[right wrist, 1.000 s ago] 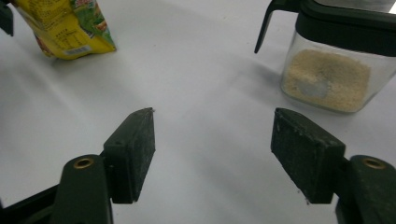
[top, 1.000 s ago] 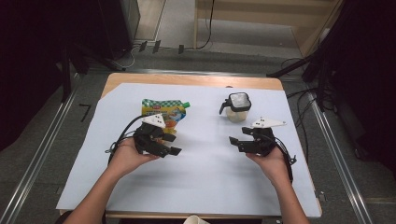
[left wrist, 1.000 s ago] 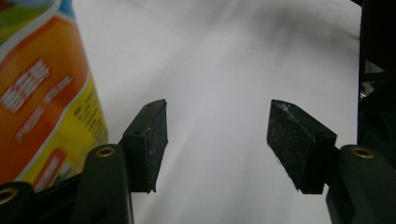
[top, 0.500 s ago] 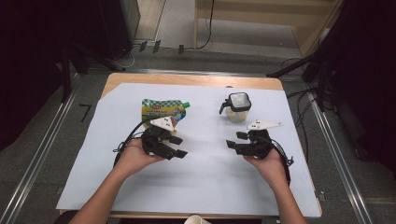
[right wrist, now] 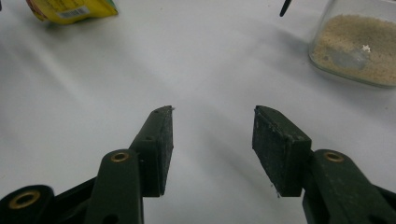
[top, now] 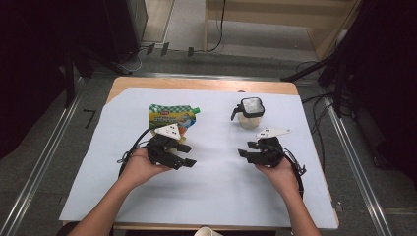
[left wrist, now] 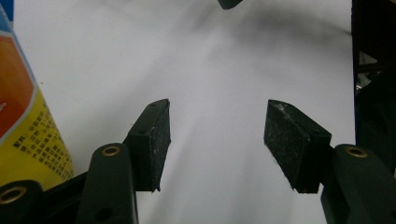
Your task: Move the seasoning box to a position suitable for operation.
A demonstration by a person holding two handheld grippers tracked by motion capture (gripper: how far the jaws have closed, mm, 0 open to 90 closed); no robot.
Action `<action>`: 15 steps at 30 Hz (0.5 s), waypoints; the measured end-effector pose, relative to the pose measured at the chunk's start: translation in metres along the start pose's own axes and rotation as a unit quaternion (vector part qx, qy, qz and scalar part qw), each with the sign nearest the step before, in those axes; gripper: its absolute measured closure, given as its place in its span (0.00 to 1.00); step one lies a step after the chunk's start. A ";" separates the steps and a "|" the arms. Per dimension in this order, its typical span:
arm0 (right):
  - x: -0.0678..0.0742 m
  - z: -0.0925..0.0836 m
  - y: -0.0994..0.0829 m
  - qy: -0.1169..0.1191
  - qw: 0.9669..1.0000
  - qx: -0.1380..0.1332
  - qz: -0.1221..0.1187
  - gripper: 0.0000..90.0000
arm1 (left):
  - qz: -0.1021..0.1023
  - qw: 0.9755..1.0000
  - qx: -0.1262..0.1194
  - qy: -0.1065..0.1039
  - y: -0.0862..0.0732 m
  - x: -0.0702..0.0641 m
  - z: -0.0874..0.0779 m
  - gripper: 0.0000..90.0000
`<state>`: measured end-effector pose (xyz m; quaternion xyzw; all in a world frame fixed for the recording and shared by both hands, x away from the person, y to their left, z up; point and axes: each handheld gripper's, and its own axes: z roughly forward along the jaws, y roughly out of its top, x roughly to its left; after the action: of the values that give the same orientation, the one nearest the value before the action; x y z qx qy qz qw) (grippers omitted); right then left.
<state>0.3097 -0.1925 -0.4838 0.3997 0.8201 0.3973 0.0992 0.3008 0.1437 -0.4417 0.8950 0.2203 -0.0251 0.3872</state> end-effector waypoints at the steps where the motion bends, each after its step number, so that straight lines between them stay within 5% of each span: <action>1: 0.000 0.000 0.000 -0.001 1.000 -0.002 -0.003 0.55 | 0.002 1.000 0.004 0.000 0.000 -0.001 0.001 0.47; 15: -0.004 -0.004 0.003 0.001 0.999 -0.038 0.024 0.57 | 0.001 1.000 0.001 -0.005 0.002 -0.002 -0.001 0.47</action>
<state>0.3117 -0.1965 -0.4795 0.4143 0.7948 0.4311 0.1038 0.3000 0.1427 -0.4393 0.8954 0.2174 -0.0297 0.3874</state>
